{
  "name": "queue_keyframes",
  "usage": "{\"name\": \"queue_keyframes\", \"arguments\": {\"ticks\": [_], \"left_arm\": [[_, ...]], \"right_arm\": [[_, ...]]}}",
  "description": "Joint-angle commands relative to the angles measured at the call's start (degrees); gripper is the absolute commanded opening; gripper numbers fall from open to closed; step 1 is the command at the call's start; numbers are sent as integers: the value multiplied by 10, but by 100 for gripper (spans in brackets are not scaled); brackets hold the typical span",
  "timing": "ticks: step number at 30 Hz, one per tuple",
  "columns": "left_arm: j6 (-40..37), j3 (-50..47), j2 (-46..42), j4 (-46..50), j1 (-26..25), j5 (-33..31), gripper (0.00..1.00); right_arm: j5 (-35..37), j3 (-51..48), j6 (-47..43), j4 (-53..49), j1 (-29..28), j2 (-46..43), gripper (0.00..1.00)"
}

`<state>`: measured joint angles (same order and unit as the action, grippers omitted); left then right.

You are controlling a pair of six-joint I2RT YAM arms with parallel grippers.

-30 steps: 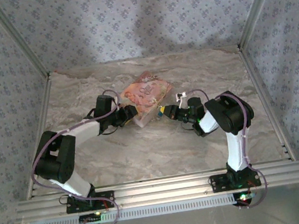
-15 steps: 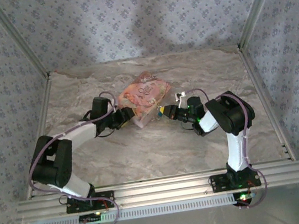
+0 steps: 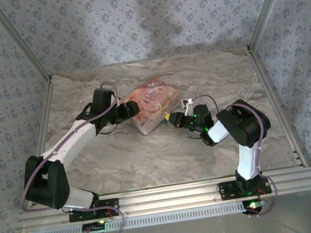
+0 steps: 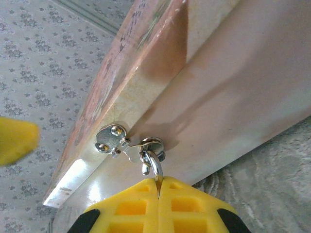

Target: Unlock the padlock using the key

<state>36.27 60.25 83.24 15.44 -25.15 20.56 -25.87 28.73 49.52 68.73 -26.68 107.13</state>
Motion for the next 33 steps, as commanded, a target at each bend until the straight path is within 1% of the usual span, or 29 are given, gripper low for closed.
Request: {"name": "queue_keyframes", "arguments": {"ticks": [1, 6, 11, 19, 24, 33], "left_arm": [[-31, 66, 49, 20, -35, 11, 65], [-38, 142, 143, 14, -77, 29, 62], [-27, 157, 192, -6, -86, 41, 61], [-16, 114, 202, -24, -90, 35, 60], [-9, 85, 199, -30, -90, 26, 60], [0, 73, 195, -31, -94, 17, 60]], "right_arm": [[20, -5, -7, 24, -9, -18, 0], [32, -8, -2, 32, -24, -12, 0], [42, -10, -1, 33, -34, -2, 0], [61, -9, 15, 59, -40, 26, 0], [75, -9, 20, 57, -43, 36, 0], [94, -6, 49, 85, -52, 63, 0]]}}
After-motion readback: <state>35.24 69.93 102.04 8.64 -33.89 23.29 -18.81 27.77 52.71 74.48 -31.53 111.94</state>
